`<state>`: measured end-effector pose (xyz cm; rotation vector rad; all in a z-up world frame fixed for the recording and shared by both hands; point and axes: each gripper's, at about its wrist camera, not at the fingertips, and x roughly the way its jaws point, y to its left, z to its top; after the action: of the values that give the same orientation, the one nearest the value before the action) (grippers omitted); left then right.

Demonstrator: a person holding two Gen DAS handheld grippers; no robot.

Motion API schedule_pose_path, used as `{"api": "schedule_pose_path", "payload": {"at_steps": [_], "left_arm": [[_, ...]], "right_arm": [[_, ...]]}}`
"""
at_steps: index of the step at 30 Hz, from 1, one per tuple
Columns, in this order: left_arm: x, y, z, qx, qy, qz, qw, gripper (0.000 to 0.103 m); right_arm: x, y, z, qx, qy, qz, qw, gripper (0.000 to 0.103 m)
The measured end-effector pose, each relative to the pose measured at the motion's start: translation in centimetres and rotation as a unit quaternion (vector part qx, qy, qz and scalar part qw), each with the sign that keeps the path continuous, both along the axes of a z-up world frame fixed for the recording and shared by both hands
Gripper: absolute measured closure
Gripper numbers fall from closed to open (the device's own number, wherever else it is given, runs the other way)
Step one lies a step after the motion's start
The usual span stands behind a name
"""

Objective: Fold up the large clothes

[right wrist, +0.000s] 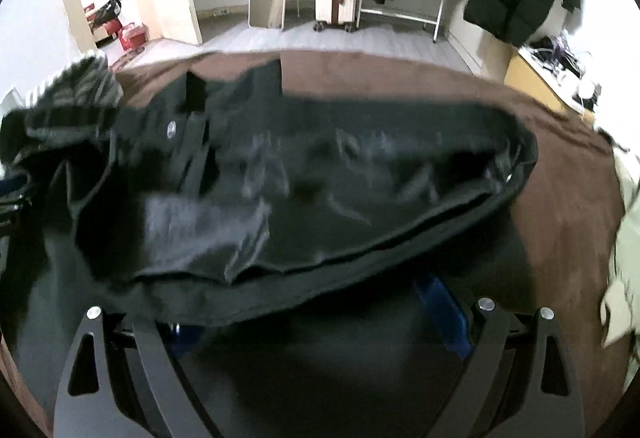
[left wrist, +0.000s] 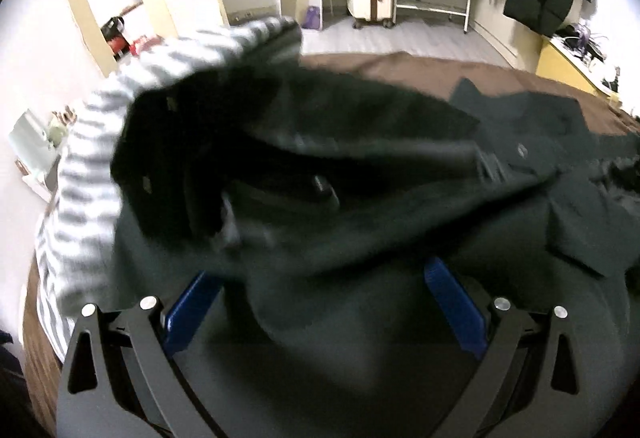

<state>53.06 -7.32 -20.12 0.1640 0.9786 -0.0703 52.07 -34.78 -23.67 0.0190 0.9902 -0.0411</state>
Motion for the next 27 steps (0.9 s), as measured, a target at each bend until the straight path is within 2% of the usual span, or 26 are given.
{"api": "schedule_pose_path", "payload": {"at_steps": [5, 10, 13, 18, 21, 24, 27], "left_arm": [[2.4, 0.5, 0.2, 0.002, -0.015, 0.016, 0.9998, 0.006], [4.1, 1.2, 0.8, -0.013, -0.020, 0.035, 0.9991, 0.006], [4.9, 1.3, 1.0, -0.021, -0.014, 0.045, 0.9987, 0.006], [6.8, 1.5, 0.4, 0.004, 0.006, 0.041, 0.9991, 0.006], [7.9, 2.4, 0.3, -0.011, 0.019, 0.049, 0.9985, 0.006], [9.1, 2.9, 0.0, -0.033, 0.036, 0.068, 0.9965, 0.006], [10.1, 2.7, -0.7, -0.025, 0.059, 0.075, 0.9951, 0.006]], "right_arm": [[3.6, -0.2, 1.1, -0.020, -0.018, 0.000, 1.000, 0.012], [6.6, 0.0, 0.7, -0.061, -0.010, 0.011, 0.998, 0.012], [7.3, -0.7, 0.4, -0.046, -0.005, -0.010, 0.999, 0.012], [9.2, -1.7, -1.0, -0.051, 0.017, -0.033, 0.998, 0.012], [10.3, -2.7, -2.0, -0.049, 0.036, -0.048, 0.997, 0.006], [10.6, -4.1, -3.5, -0.046, 0.060, -0.066, 0.995, 0.006], [10.3, -5.7, -4.7, -0.023, 0.073, -0.084, 0.994, 0.006]]}}
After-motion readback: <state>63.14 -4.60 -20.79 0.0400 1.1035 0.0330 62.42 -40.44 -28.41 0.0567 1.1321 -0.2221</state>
